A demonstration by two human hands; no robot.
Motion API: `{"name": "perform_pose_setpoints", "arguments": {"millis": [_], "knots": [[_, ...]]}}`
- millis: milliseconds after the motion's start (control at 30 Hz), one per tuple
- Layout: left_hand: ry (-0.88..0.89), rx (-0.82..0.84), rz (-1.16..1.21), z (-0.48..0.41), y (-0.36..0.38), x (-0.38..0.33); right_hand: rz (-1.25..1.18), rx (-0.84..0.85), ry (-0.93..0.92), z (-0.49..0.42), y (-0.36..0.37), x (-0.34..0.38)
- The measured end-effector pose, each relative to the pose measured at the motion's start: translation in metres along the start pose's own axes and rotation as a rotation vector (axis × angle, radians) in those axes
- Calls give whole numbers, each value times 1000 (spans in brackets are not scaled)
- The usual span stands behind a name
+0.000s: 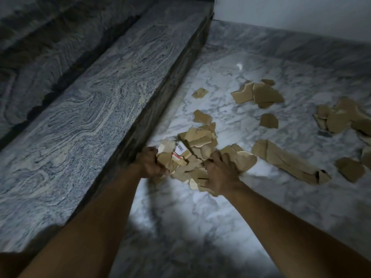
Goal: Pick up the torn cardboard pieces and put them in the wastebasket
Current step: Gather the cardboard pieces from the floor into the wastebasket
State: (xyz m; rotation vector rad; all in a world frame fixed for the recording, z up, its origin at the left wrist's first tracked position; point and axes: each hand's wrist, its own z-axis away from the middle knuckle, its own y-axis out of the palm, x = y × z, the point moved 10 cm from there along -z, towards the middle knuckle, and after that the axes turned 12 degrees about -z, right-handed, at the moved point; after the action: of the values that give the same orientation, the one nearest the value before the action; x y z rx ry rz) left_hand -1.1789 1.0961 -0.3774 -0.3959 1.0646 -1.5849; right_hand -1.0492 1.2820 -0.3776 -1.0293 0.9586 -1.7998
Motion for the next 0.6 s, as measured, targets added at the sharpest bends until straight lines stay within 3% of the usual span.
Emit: {"name": "perform_pose_setpoints", "arguments": {"millis": [100, 167, 300, 433, 600], "knots": [[-17, -54, 3, -20, 13, 22, 54, -170, -86, 9, 0, 8], [-16, -43, -8, -15, 13, 19, -9, -121, -100, 8, 0, 4], [35, -38, 276, 14, 4, -9, -148, 82, -132, 16, -6, -9], [-3, 30, 502, 28, -13, -14, -357, 311, 18, 31, -17, -57], [60, 191, 412, 40, -30, -52, -493, 263, 120, 35, -53, -93]]}}
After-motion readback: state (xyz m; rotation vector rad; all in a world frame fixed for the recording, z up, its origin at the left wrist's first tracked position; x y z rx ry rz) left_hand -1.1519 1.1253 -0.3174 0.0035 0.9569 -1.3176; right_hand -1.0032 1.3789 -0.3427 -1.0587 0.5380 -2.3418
